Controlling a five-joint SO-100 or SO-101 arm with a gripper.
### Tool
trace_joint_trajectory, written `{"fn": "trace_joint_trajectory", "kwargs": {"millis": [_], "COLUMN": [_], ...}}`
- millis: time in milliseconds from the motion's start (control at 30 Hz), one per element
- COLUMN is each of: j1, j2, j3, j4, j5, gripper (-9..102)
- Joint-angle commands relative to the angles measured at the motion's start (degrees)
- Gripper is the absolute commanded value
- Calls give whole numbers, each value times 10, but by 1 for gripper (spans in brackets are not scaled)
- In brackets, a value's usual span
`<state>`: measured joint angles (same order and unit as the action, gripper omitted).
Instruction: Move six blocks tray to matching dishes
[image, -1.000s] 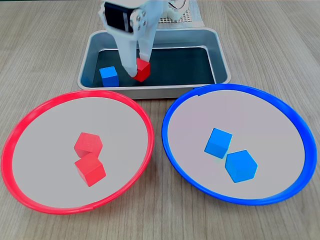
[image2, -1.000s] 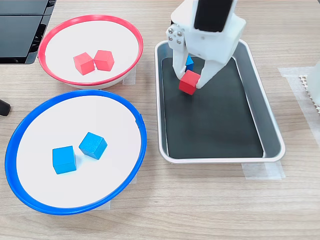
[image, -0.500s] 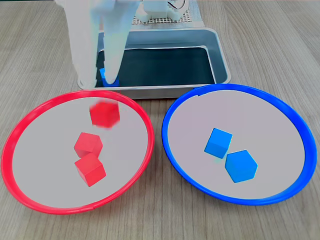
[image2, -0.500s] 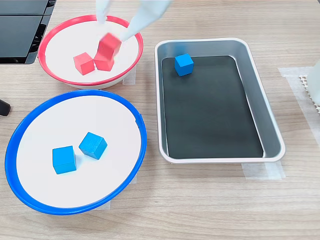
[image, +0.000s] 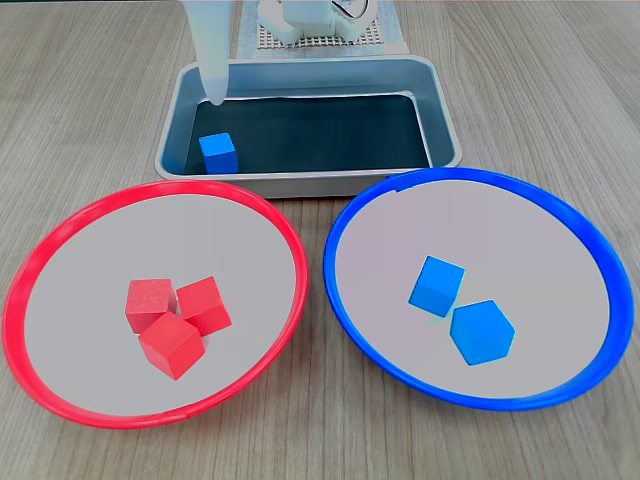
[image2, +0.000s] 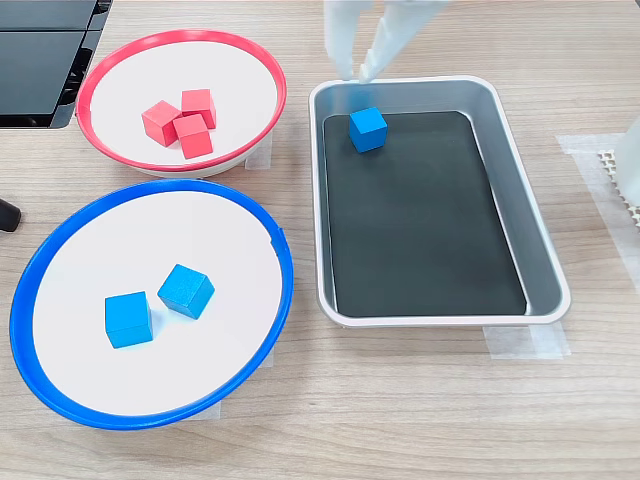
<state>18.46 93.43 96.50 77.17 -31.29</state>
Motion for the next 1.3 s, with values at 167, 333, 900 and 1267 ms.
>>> {"fn": "trace_joint_trajectory", "kwargs": {"millis": [167,333,900,1267], "j1": [42,37,24,-223], "j2": [-7,-35,-87,-83], "j3": [50,71,81,-250], "j4": [-35,-53,-90,22], "j5": [-149,-205,-297,62], "gripper": [18,18,0,0]}}
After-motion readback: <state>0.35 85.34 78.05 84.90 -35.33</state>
